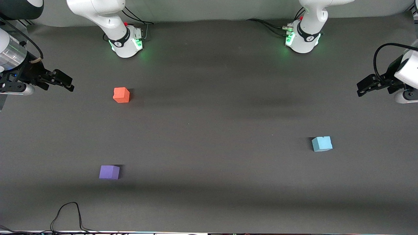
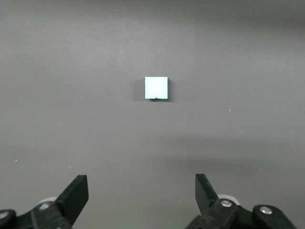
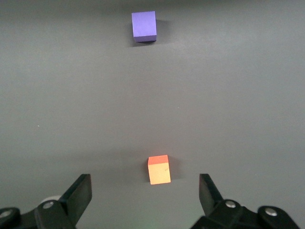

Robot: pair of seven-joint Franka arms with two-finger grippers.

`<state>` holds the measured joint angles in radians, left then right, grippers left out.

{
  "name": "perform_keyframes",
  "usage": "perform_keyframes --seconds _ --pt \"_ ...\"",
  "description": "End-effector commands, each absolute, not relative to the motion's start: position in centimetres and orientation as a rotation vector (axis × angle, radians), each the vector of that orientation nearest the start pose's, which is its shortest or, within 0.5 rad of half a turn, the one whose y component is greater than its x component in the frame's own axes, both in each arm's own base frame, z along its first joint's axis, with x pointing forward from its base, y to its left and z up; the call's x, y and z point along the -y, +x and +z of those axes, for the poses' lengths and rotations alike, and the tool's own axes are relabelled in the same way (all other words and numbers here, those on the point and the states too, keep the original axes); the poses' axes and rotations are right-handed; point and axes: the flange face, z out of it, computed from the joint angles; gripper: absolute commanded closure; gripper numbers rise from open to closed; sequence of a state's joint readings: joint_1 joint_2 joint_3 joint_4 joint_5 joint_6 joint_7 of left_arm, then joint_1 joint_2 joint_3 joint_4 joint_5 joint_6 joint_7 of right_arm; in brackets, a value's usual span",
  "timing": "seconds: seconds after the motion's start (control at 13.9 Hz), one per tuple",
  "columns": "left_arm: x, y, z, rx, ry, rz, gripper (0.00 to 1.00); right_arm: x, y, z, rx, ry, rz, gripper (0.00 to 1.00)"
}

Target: Place blue block between orange and purple blocks

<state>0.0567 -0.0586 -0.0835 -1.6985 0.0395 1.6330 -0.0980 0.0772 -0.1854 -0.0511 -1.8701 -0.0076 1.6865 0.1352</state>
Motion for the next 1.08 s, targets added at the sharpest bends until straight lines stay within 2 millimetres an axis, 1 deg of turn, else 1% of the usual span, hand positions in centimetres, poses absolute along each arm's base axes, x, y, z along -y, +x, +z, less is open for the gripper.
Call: perform_keyframes --seconds 0.0,0.07,0.14,0.29,0.36,0.43,0.57,0.72,0.86,1.01 --pt "2.2 53.8 61.0 0.042 -3.078 0.015 0.00 -0.8 49.1 59.8 -0.153 -3.112 -0.035 0.00" --pt "1.6 54.1 60.8 0.065 -3.080 0.020 0.00 -0.6 49.2 59.8 -0.151 -3.113 -0.045 0.00" --pt "1.5 54.2 60.7 0.077 -3.079 0.025 0.00 -0.3 49.3 59.9 -0.155 -3.111 -0.049 0.00" --pt "1.6 54.4 61.4 0.071 -3.087 0.002 0.00 -0.3 49.3 60.1 -0.152 -3.113 -0.069 0.00" --pt "1.7 54.8 61.6 0.067 -3.087 0.018 0.00 -0.3 49.6 60.1 -0.152 -3.113 -0.095 0.00" --pt "2.1 54.6 61.7 0.055 -3.080 0.062 0.00 -0.1 50.0 59.8 -0.156 -3.107 -0.107 0.00" --pt "1.9 54.5 61.7 0.044 -3.091 0.076 0.00 -0.1 50.4 59.5 -0.145 -3.106 -0.119 0.00" --pt "2.0 54.8 61.2 0.041 -3.100 0.082 0.00 -0.2 50.6 58.9 -0.143 -3.107 -0.102 0.00" --pt "2.0 55.3 60.6 0.043 -3.120 0.092 0.00 -0.2 50.3 59.1 -0.143 -3.106 -0.100 0.00" --pt "2.2 56.4 58.3 0.012 -3.128 0.136 0.00 -0.4 49.9 59.7 -0.137 -3.105 -0.106 0.00"
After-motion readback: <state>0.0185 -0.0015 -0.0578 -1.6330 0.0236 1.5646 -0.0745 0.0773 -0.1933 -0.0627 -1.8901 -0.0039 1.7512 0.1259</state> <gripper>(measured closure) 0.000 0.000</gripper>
